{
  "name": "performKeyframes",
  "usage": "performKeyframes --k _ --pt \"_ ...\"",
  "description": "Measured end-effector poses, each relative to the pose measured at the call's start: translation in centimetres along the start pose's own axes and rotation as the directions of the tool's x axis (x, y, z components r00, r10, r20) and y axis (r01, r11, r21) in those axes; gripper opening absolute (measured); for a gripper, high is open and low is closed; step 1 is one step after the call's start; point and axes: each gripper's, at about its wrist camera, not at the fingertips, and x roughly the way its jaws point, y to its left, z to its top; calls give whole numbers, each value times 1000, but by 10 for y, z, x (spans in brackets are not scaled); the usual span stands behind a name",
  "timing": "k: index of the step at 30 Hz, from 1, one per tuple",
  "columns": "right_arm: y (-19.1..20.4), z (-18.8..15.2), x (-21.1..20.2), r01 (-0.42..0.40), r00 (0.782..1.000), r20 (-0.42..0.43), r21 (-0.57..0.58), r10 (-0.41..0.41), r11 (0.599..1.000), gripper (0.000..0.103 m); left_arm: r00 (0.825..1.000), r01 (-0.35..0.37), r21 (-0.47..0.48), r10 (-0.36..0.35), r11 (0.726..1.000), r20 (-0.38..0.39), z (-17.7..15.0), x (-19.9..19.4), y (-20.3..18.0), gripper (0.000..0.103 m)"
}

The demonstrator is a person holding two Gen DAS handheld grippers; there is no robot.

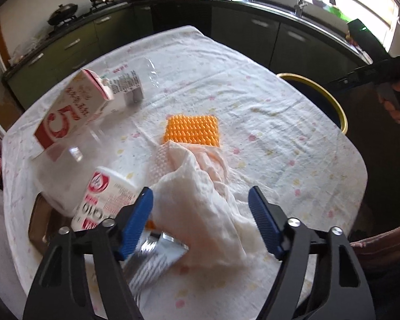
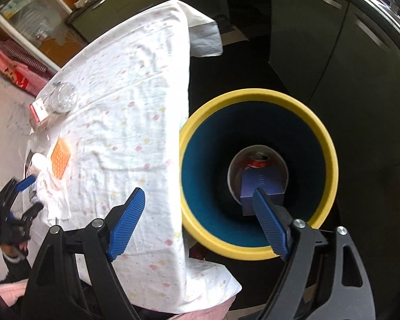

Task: Collect trash
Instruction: 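Grasp the white tissue with the left gripper and lift it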

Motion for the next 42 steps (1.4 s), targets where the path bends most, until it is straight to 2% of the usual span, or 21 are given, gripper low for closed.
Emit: performKeyframes --k 5,8,9,12,21,25,29,32,34,35,36,37,42 --pt "2 -5 0 -14 1000 -7 -6 14 1000 78 999 -27 18 28 999 -32 6 14 2 52" --pt "0 -6 -1 -18 1000 -5 -6 18 1000 78 999 -28 28 28 999 -25 6 10 0 33" --pt "-1 -7 0 -22 1000 -4 -6 22 1000 78 999 -24 26 25 999 -21 7 8 -1 24" --pt "-1 -8 -1 -29 1000 -1 -11 29 1000 78 999 -40 34 40 999 8 7 -4 -5 13" --pt "6 -13 -4 -41 999 5 -32 41 999 78 999 1 15 -2 1000 46 18 -48 -2 13" --pt "6 -15 -6 -44 999 10 -35 44 998 78 998 -6 33 4 999 62 24 -59 -5 12" --pt "5 -17 -7 -46 999 12 -38 46 998 78 997 39 33 -42 999 66 30 -67 -7 11" --pt "4 -18 -7 -47 999 11 -39 47 998 78 990 64 -4 -63 998 130 41 -85 0 18" --pt "3 -19 -7 -47 999 11 -38 48 998 78 984 48 -2 -47 999 173 49 -99 2 18" --pt "3 -20 -7 -49 999 12 -38 49 998 78 981 36 4 -36 999 190 53 -106 1 14" --pt "3 -21 -7 -52 999 14 -40 52 998 78 980 31 9 -32 999 198 57 -111 0 6" --pt "5 -21 -8 -57 998 17 -46 58 997 78 978 27 15 -29 1000 205 60 -115 -2 3" --pt "20 -26 -10 -78 996 24 -93 81 993 78 973 5 28 -11 1000 229 76 -123 -9 1"
